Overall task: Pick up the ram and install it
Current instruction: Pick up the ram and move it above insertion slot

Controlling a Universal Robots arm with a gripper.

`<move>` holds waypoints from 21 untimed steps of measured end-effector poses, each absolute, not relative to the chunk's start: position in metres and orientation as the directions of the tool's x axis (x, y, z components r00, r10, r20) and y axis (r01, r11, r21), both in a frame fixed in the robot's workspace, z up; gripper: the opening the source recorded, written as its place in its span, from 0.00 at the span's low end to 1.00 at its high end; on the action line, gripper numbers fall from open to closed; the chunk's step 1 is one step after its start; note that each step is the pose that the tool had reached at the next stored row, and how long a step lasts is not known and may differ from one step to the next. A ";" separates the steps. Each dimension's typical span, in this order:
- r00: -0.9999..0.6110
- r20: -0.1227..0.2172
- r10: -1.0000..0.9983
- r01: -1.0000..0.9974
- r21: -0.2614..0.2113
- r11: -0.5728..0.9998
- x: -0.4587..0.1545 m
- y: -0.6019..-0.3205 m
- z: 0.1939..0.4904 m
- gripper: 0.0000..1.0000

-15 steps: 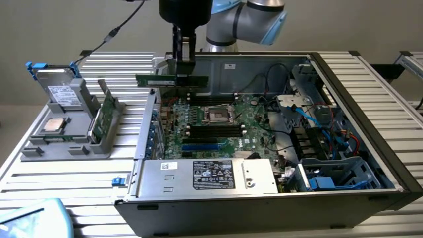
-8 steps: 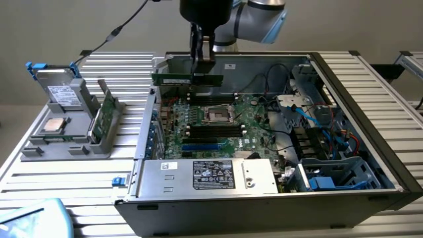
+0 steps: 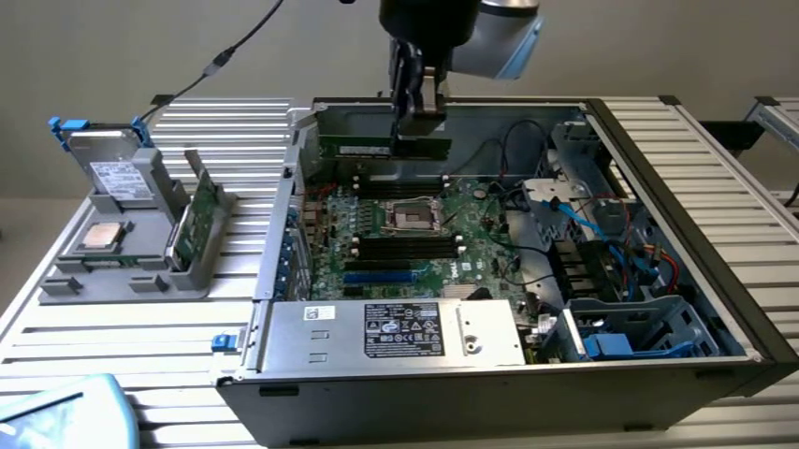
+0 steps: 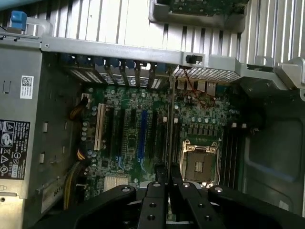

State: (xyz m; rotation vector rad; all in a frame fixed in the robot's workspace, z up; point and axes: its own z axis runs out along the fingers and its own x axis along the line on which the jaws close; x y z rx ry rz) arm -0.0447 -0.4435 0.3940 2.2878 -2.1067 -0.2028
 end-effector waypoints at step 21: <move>0.079 -0.082 -0.993 -0.992 0.093 -0.087 -0.002 -0.422 0.381 0.14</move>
